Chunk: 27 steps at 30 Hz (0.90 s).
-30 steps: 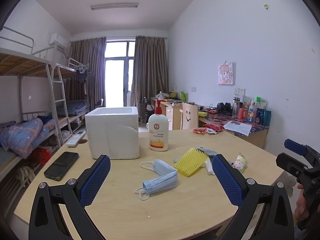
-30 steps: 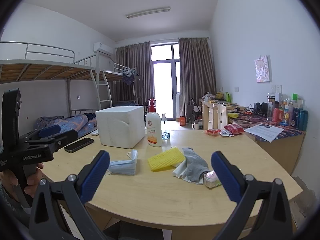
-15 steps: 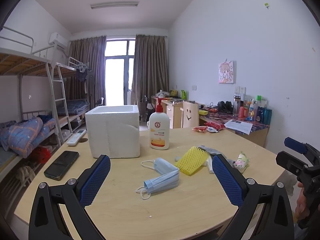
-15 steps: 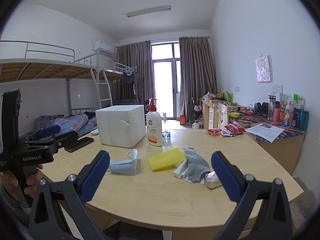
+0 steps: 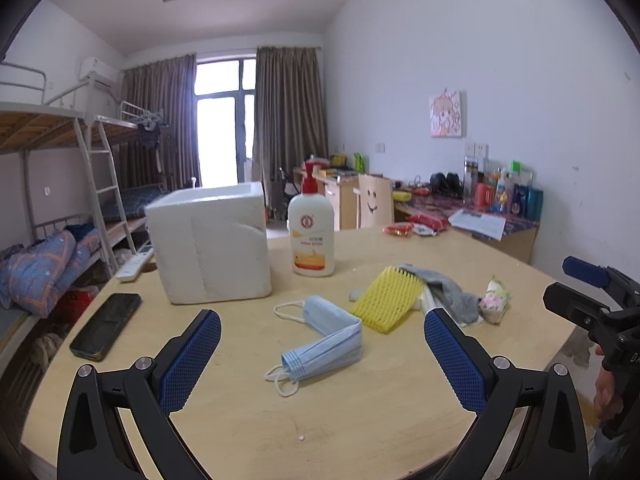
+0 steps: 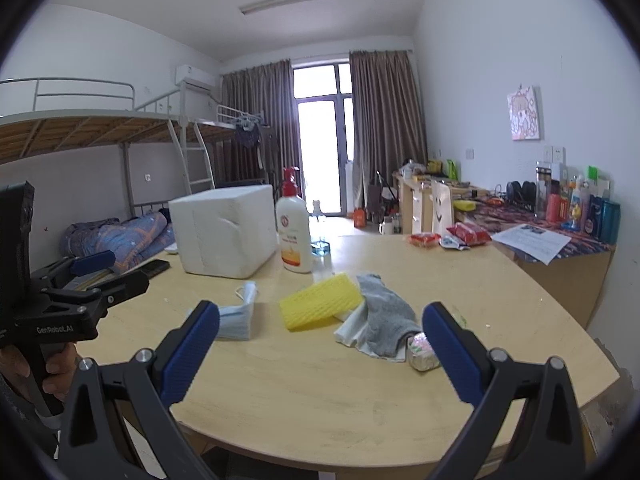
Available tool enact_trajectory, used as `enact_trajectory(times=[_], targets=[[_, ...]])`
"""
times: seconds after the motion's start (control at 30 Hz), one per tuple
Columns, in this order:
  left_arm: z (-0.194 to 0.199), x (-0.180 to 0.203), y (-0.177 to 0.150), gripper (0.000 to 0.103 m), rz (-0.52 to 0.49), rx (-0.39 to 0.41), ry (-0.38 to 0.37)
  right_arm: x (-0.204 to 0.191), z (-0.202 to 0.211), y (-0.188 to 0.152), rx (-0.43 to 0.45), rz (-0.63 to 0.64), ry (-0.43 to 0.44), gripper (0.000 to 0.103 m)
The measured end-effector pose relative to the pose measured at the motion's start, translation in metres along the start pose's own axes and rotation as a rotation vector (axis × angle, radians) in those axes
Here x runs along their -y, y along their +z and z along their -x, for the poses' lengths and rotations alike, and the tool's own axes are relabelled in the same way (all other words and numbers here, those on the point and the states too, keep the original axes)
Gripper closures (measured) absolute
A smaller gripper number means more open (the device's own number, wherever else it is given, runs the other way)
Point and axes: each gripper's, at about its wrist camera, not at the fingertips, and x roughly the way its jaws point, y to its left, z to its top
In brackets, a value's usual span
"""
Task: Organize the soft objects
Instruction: 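Grasp the blue face mask with the left tool while the right tool grasps the floral tissue pack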
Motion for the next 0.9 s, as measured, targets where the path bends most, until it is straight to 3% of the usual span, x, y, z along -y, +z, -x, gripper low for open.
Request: enact_trajectory(times=[0.7, 0.9], targets=[[-0.094, -0.004, -0.005, 0.001, -0.009, -0.256, -0.081, 0.052, -0.059, -0.016, -0.185, -0.092, -0.105, 0.001], [-0.113, -0.002, -0.005, 0.006, -0.039, -0.304, -0.085, 0.062, -0.071, -0.019, -0.224, -0.096, -0.140, 0.001]])
